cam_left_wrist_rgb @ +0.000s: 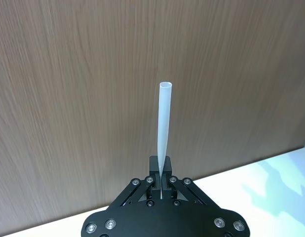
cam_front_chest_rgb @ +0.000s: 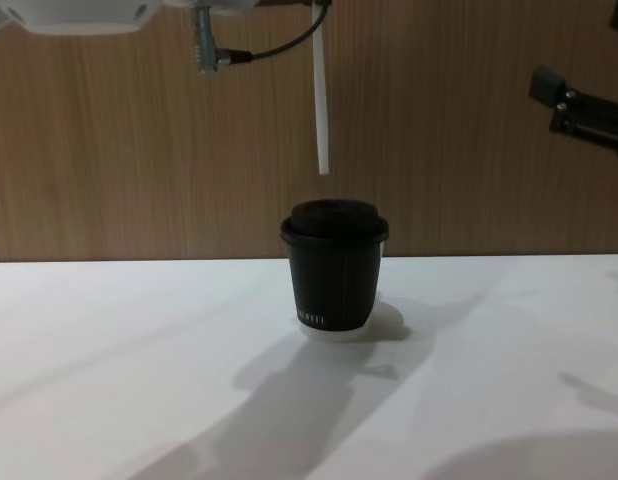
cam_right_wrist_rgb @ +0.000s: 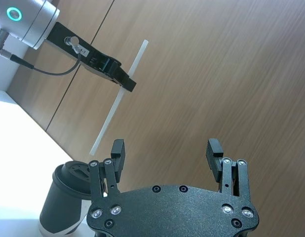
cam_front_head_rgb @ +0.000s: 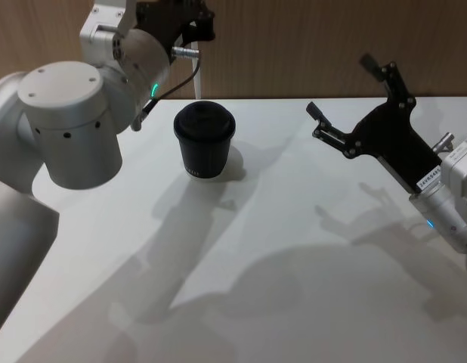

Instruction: Pick up the straw with one hand, pass it to the other hand, and insert it into the cup.

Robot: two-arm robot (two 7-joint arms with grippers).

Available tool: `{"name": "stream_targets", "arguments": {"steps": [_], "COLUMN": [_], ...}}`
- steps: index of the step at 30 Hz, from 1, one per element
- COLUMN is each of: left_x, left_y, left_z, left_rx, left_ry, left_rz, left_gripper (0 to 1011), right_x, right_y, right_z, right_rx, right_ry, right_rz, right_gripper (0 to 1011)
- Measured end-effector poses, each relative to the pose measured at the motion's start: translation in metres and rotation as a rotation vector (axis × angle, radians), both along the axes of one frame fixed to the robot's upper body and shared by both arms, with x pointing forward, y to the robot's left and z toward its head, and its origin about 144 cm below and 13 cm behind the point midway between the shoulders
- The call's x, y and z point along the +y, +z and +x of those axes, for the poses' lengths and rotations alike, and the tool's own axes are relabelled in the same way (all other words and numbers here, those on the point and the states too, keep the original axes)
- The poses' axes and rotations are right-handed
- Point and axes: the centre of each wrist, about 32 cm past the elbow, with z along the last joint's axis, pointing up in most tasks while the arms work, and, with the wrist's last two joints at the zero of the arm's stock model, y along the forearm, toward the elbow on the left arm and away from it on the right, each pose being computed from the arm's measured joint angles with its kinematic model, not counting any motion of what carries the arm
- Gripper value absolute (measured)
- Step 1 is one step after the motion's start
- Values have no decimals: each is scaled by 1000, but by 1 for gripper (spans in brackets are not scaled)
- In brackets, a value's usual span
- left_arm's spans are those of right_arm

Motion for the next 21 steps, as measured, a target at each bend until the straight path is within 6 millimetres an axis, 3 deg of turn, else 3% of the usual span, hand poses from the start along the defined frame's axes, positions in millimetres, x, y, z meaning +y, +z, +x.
{"name": "stream_targets", "arguments": {"steps": [21], "left_x": [0], "left_y": [-3], "left_z": [9], "left_rx": [49], "left_ry": [-10], "left_rz": [20], "left_gripper": [14], "right_x": [0], "right_y": [0], "right_z": [0], "right_rx": [0], "right_ry": [0], "right_rz": [0], "right_gripper": [1001]}}
